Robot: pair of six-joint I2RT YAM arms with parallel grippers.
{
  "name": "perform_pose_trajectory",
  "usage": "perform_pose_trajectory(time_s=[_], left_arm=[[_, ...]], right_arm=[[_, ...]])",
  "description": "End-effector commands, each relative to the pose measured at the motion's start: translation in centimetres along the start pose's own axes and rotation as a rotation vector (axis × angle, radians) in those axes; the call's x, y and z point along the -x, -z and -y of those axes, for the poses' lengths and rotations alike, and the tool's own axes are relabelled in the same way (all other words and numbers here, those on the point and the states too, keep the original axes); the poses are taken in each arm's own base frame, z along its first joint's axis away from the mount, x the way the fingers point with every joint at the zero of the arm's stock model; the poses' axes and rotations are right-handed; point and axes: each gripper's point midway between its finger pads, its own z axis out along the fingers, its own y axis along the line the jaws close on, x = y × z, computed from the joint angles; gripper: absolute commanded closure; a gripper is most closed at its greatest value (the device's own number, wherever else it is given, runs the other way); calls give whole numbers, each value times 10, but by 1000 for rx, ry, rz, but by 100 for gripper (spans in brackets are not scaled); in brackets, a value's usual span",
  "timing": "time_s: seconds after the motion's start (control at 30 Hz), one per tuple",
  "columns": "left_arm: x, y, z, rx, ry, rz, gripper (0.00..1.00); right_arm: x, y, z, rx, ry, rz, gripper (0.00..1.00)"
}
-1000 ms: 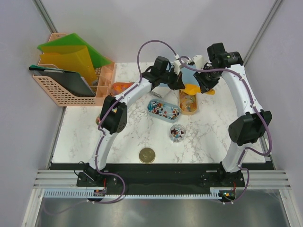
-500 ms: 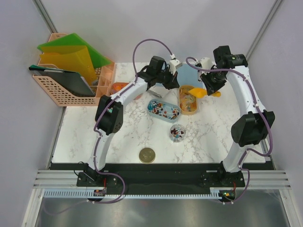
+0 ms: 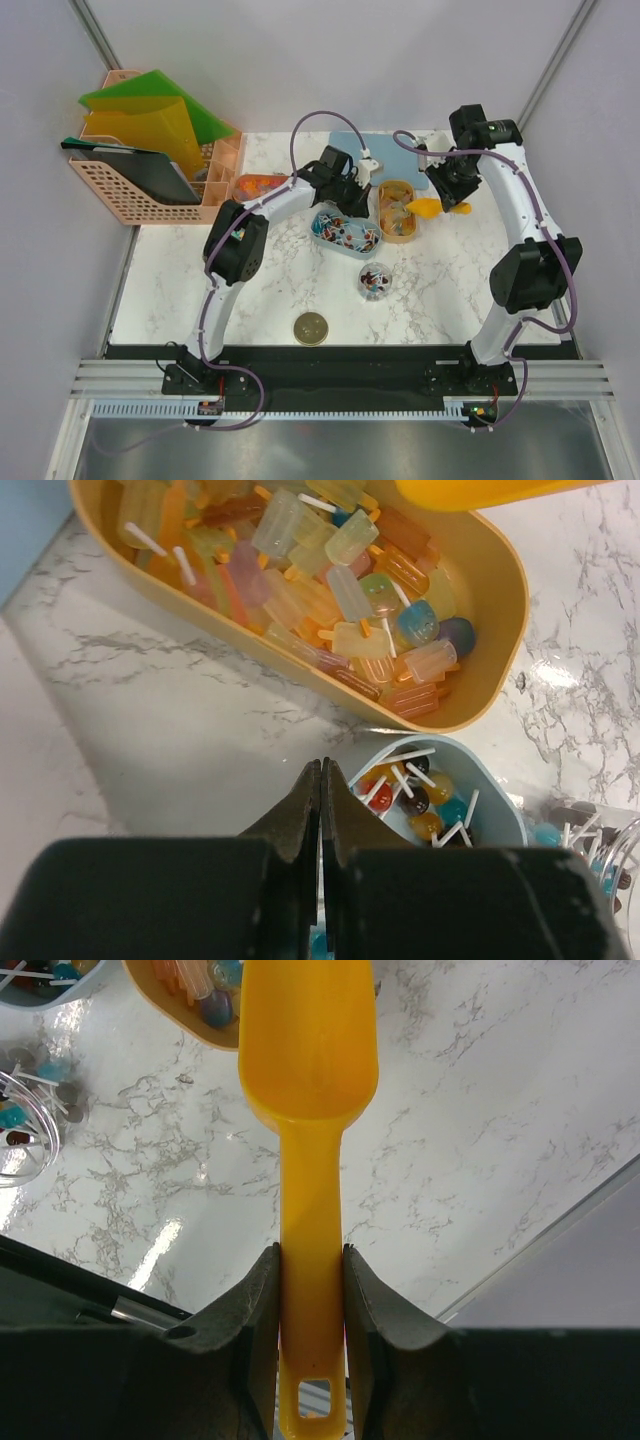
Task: Pack the candies
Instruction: Adjust the storage box at the center of the board.
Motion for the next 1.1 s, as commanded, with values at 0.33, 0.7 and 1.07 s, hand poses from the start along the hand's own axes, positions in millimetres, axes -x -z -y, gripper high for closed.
perform_pose_trajectory(time_s=[0.33,0.7,1.07], left_arm=[[13,-49,22,-95,-47,27,98],[47,-66,44,-178,-46,127,98],[57,-7,39,-200,22,146,97]], right_arm=[[-22,3,-7,0,-5,-67,100],[-34,0,-2,-22,6,-127,100],[-32,-12,-2,-71,91,-254,100]])
